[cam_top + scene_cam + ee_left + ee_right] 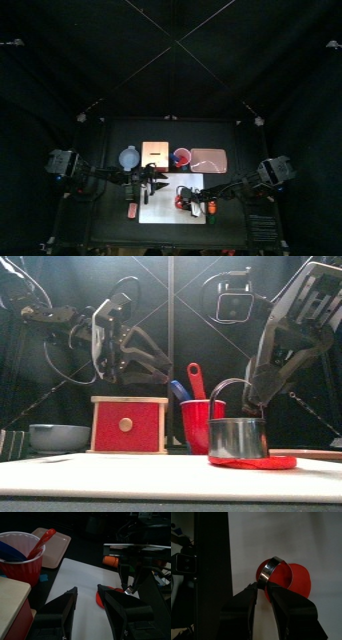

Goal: Get the cutter from the drawer then cut the dough then place the extra dough in the bowl
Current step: Cut the dough

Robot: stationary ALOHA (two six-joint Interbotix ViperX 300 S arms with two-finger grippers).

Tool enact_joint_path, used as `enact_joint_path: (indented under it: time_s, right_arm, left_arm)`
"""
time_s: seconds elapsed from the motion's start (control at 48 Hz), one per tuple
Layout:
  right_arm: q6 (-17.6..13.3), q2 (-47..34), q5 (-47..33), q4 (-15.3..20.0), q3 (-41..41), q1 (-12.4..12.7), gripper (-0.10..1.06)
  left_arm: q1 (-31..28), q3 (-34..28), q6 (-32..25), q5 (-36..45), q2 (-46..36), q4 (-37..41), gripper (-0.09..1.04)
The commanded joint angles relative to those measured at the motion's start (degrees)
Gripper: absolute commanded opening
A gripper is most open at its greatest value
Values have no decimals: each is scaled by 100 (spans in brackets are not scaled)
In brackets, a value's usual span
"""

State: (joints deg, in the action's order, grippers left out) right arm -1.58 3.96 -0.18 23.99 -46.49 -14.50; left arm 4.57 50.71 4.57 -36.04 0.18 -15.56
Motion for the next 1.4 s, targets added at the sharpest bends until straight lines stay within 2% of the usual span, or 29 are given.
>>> enact_joint_path:
  time_s: [0.021, 0.292, 0.729, 1.062, 1.396]
  right_arm:
    - [9, 299, -18, -9, 9, 123, 63]
    - [9, 334, 26, -123, -26, 272, 63]
    - [9, 352, 246, -185, 0, 290, 60]
    - [0, 422, 677, -483, -18, 510, 59]
    - [0, 615, 835, -809, 141, 545, 59]
  left_arm:
    - [-18, -62, -9, -26, -44, 0, 78]
    - [-35, -53, 0, -26, 0, 0, 78]
    - [-62, -53, 0, -18, 9, 0, 78]
    - [-62, -53, 0, -18, 9, 0, 78]
    - [-62, -44, 0, -9, 18, 0, 78]
